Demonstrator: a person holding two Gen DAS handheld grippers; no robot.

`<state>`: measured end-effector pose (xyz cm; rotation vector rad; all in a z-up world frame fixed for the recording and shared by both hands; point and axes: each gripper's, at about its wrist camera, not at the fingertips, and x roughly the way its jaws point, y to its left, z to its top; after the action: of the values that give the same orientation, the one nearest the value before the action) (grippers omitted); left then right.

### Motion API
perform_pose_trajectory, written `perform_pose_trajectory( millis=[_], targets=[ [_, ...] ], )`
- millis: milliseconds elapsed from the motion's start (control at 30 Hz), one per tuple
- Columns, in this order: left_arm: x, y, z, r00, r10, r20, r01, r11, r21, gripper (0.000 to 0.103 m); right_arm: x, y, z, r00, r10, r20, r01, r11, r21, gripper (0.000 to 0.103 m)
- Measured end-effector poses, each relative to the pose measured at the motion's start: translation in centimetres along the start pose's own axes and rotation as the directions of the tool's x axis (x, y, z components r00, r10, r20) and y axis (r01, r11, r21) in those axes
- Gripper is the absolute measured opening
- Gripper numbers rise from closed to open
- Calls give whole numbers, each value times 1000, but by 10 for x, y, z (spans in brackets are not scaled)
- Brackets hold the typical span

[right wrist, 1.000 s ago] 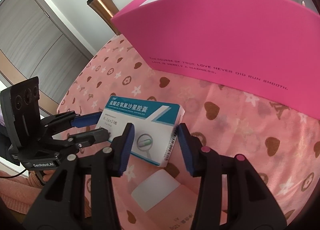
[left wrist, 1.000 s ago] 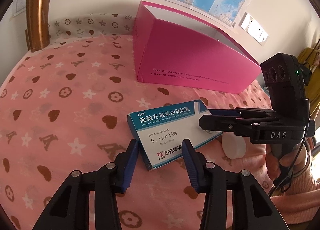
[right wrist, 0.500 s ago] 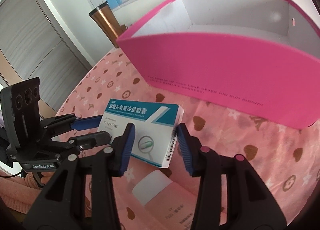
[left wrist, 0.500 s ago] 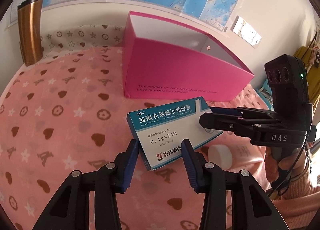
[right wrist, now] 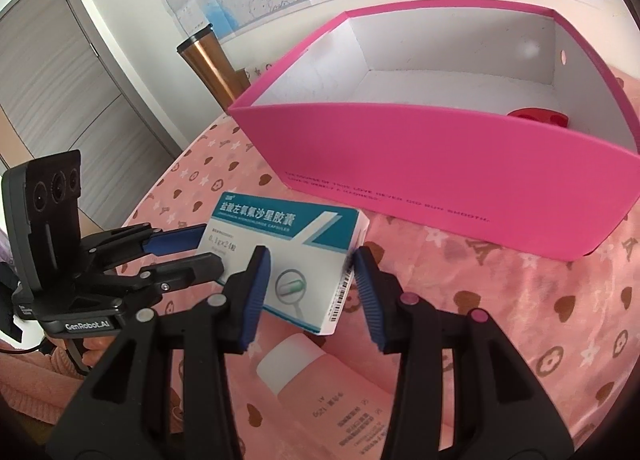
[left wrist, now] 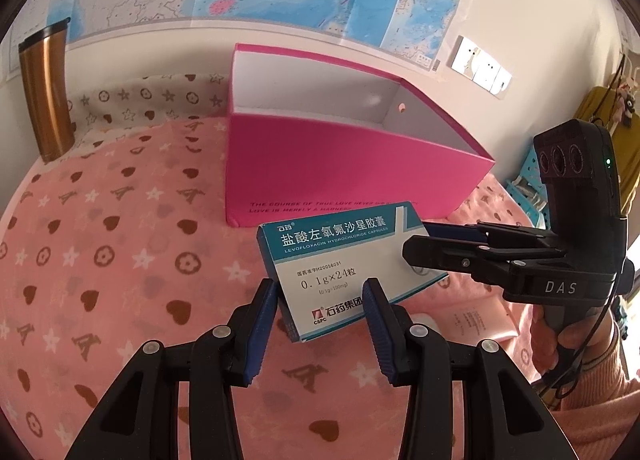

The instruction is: Organize rigid objects

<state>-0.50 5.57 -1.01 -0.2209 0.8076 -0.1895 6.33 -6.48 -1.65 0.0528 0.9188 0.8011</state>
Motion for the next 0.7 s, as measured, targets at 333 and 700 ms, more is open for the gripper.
perform_pose_trajectory(
  millis=[333, 700],
  targets=[
    [-5, -12, 12, 1000, -10, 26, 9, 999, 44, 44, -19, -3, -1, 999, -9, 49, 9, 1000, 6, 46],
    [-9, -22, 24, 998, -12, 60, 8, 997, 78, 44, -37, -4, 7, 995, -18, 97, 19, 1000, -6, 46]
  ],
)
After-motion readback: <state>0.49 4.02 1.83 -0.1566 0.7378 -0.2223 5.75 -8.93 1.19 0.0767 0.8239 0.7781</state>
